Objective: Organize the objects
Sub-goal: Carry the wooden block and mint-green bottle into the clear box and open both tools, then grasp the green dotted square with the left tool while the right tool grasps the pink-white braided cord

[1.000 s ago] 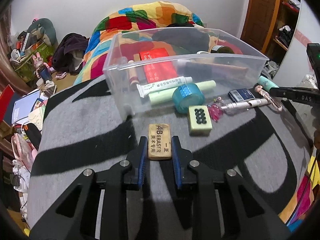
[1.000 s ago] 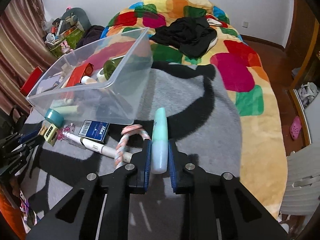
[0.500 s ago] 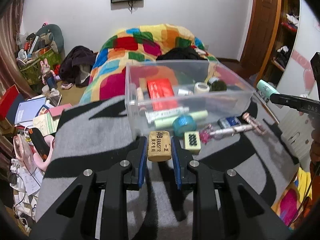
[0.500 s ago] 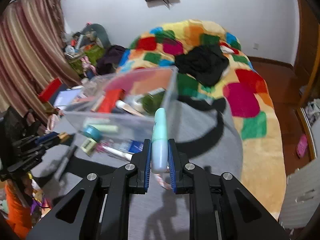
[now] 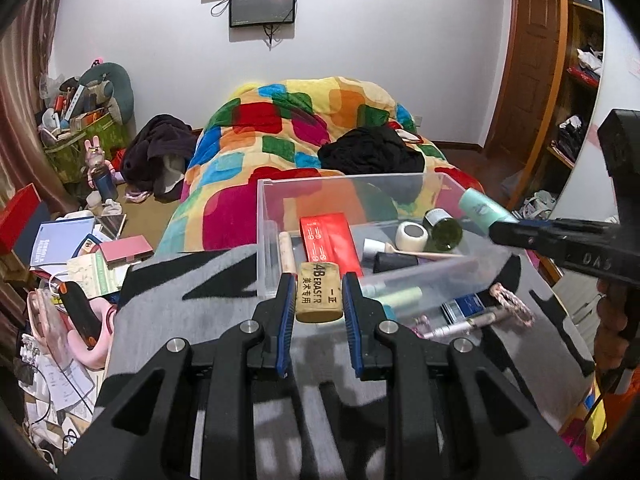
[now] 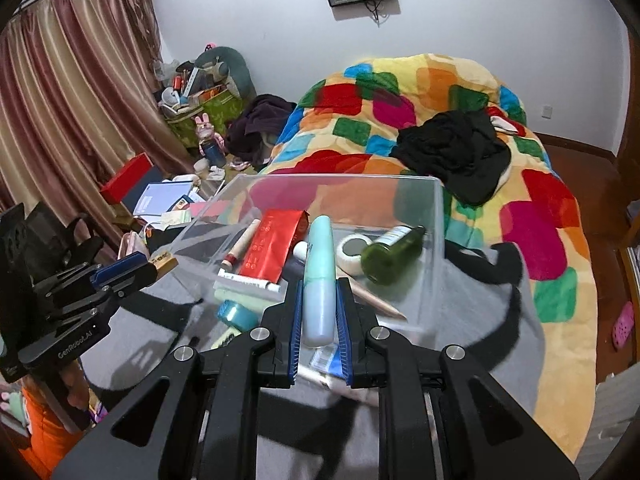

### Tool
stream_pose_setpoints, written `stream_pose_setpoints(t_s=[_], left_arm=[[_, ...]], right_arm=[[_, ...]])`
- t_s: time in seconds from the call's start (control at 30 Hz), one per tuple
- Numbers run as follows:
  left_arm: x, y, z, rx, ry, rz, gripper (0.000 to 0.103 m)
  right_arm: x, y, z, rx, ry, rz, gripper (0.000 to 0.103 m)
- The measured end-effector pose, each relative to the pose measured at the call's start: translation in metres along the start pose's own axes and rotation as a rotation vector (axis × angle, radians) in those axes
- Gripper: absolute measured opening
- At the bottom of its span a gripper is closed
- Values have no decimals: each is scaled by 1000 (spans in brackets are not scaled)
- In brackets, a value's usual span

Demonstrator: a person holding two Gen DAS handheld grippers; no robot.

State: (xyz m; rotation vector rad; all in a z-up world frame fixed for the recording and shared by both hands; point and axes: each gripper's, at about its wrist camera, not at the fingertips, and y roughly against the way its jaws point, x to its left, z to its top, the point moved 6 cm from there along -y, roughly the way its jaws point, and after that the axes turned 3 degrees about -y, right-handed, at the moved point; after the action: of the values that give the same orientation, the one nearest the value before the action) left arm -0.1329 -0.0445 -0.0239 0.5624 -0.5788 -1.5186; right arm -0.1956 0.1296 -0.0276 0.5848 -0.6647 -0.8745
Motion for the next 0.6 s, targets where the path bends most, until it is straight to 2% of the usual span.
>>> stream_pose_setpoints(t_s=[0.3, 0.6], left_arm=[[2, -25, 8, 29, 16, -9, 23], [3, -39, 9, 40, 33, -23, 23]], right_arm=[[10, -41, 8, 68, 11, -3, 14], [27, -65, 3, 109, 67, -29, 13]])
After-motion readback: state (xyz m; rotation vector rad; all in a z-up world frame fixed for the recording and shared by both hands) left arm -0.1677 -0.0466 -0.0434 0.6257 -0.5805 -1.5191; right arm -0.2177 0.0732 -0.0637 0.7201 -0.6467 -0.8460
